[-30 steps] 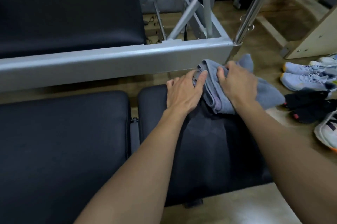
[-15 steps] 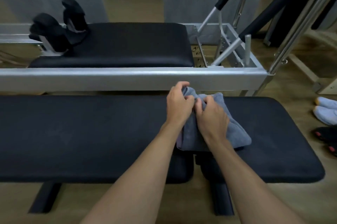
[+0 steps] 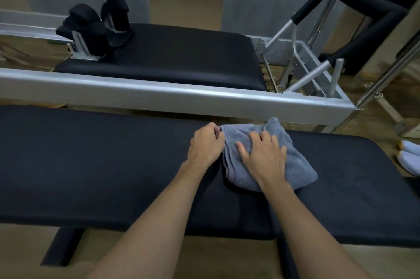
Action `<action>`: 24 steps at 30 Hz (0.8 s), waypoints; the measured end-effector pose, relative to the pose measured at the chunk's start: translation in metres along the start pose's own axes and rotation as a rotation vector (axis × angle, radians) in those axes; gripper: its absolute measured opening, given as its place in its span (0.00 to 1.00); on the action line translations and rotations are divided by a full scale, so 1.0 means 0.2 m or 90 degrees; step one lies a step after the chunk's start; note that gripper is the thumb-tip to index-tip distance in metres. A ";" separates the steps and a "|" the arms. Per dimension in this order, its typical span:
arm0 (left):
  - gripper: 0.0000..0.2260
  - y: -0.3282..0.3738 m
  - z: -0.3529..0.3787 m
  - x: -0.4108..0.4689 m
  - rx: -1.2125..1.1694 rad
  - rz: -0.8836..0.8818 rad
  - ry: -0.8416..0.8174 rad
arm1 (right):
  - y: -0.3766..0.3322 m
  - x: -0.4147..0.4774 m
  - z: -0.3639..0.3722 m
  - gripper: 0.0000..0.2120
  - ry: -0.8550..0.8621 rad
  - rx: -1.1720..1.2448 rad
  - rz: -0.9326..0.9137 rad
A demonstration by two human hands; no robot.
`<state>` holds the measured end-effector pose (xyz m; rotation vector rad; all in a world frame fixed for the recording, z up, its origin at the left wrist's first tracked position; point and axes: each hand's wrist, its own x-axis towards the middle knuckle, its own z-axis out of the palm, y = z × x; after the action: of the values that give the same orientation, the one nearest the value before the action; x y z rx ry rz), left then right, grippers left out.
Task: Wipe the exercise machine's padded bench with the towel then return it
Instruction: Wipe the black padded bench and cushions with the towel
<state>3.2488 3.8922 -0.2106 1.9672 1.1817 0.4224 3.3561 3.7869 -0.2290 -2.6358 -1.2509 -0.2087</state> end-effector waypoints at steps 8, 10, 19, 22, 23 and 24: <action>0.24 0.17 0.15 -0.03 -0.089 -0.067 -0.063 | 0.03 0.05 -0.02 0.18 -0.002 0.086 0.022; 0.24 0.22 0.17 -0.06 -0.038 0.001 -0.078 | 0.05 0.06 -0.03 0.16 -0.002 0.161 0.061; 0.25 0.19 -0.01 -0.04 -0.256 0.130 0.094 | -0.16 0.16 -0.23 0.12 0.065 0.273 0.073; 0.17 0.04 -0.12 -0.02 -0.042 0.072 0.068 | -0.22 0.17 -0.15 0.15 -0.030 0.086 0.019; 0.13 -0.01 -0.13 -0.01 0.044 0.051 0.059 | -0.21 0.14 -0.10 0.18 -0.059 0.049 0.017; 0.10 -0.06 -0.14 -0.01 0.104 0.043 0.064 | -0.21 0.10 -0.05 0.20 -0.067 0.031 0.019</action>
<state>3.2225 3.9072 -0.2022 2.1523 1.2496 0.4779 3.3358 3.8251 -0.2102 -2.6516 -1.2315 -0.0351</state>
